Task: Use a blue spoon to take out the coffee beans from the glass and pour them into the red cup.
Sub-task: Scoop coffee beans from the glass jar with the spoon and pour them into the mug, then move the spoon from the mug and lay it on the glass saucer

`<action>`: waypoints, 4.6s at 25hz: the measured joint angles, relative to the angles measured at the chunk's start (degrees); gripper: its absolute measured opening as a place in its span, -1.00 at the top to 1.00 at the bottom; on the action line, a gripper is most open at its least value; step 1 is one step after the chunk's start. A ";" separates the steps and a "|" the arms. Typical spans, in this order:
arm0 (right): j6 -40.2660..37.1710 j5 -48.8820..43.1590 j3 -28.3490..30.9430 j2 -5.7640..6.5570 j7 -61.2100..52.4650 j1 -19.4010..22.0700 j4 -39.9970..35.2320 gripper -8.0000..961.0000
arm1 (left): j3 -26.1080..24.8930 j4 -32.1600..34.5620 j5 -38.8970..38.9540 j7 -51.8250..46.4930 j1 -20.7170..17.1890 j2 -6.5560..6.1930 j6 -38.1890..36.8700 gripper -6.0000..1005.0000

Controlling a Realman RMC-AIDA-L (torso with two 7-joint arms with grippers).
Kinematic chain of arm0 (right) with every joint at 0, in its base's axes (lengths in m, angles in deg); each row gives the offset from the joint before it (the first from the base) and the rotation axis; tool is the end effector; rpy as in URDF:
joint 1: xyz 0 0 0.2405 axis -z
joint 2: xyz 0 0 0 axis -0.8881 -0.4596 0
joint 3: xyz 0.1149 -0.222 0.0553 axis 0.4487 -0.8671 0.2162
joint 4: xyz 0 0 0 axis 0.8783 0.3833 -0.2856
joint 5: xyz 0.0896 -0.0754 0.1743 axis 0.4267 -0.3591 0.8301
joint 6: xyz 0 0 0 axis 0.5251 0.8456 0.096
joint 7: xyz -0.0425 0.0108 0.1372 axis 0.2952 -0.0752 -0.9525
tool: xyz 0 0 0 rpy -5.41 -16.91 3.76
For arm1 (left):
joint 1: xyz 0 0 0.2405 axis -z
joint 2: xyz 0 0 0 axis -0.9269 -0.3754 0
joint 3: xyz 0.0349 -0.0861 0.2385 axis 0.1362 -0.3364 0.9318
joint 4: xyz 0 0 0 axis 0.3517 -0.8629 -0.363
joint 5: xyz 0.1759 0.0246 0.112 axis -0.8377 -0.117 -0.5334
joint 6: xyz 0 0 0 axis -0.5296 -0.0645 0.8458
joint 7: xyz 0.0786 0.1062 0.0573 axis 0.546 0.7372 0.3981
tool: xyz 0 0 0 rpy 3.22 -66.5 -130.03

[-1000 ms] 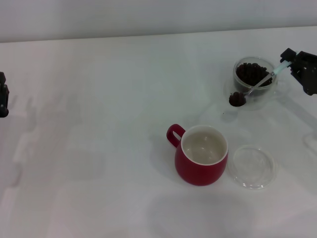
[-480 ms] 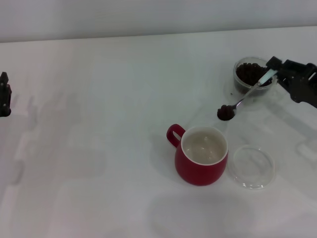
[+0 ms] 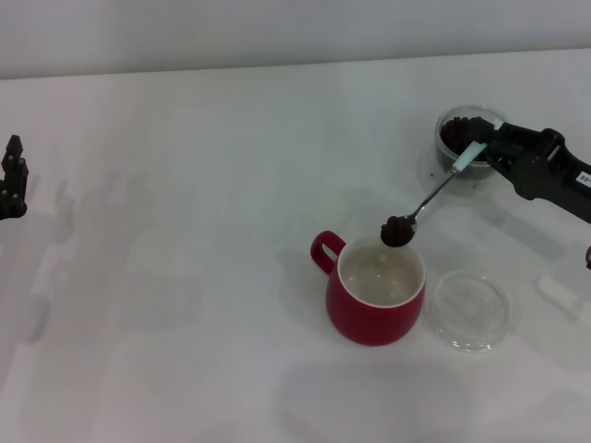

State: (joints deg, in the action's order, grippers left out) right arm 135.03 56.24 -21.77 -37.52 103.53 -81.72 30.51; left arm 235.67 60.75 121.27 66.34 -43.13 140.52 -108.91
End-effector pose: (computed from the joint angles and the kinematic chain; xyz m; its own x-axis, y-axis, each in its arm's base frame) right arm 0.3350 0.2863 0.0192 -0.2648 -0.6226 -0.7364 -0.8597 -0.1935 0.4727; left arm -0.3352 0.3179 -0.0249 0.8230 -0.0265 0.5675 0.5497 -0.2150 -0.8072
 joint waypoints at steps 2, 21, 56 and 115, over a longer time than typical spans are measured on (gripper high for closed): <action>0.61 0.00 -0.49 -0.04 0.93 -0.13 0.03 0.60 | 0.00 0.00 0.00 0.00 0.00 0.01 0.00 0.24; 2.17 -0.65 -3.77 0.42 9.89 -0.73 -1.63 0.59 | 0.27 0.48 -0.17 0.00 -0.06 0.12 0.49 0.24; 4.35 -3.71 -4.66 0.90 24.75 -2.92 -7.84 0.58 | -0.04 0.62 0.15 -0.01 -0.39 0.20 0.60 0.24; -1.42 -9.09 0.72 2.62 26.58 7.75 -5.68 0.56 | 0.03 0.79 0.26 -0.01 0.93 0.29 2.19 0.24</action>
State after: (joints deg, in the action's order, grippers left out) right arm 133.61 47.15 -21.05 -34.90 130.11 -73.97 24.83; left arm 235.70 61.53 121.53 66.34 -42.21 140.81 -106.72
